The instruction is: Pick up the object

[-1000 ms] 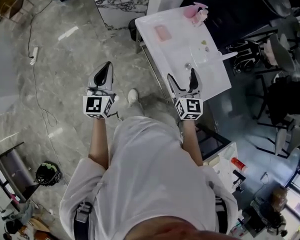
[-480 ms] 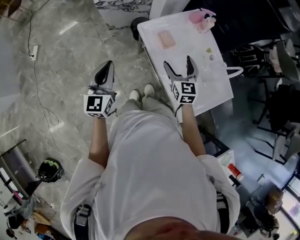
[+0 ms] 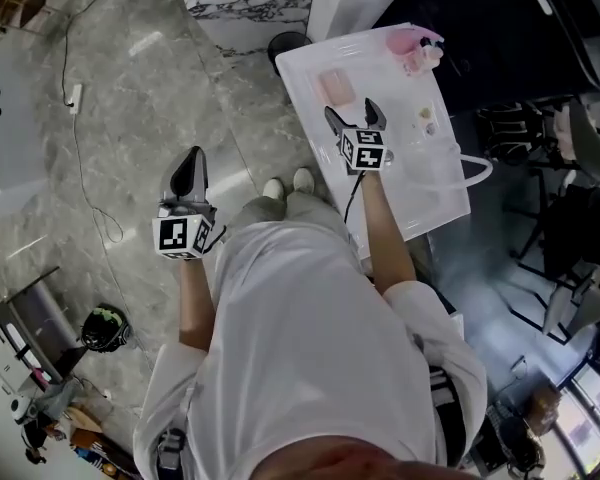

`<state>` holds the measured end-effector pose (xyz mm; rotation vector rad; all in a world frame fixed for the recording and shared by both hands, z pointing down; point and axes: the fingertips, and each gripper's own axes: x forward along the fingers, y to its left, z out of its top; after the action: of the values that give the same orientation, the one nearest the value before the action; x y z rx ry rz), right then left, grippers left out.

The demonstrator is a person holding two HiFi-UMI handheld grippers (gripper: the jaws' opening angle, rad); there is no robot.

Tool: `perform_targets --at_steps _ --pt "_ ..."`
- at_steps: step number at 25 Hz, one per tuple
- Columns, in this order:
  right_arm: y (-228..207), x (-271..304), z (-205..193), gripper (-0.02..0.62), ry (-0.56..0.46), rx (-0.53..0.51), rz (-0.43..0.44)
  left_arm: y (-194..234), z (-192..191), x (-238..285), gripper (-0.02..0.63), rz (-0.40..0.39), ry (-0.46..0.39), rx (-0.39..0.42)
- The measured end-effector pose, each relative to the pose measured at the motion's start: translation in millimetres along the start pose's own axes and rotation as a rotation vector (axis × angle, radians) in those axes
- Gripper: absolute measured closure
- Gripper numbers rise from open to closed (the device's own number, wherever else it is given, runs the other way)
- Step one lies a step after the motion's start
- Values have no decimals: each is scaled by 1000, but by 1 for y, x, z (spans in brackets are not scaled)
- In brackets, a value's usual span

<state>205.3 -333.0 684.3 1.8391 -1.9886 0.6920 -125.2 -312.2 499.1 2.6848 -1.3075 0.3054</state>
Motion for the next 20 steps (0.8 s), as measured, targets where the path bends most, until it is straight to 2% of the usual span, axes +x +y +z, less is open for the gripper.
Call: perform_targets --at_steps 13,20 --pt "-32 124 -76 149 308 -2 63 58 -25 -85 609 323 142 10" --pt "-39 152 -88 150 382 -40 82 66 -37 -113 609 426 185 2"
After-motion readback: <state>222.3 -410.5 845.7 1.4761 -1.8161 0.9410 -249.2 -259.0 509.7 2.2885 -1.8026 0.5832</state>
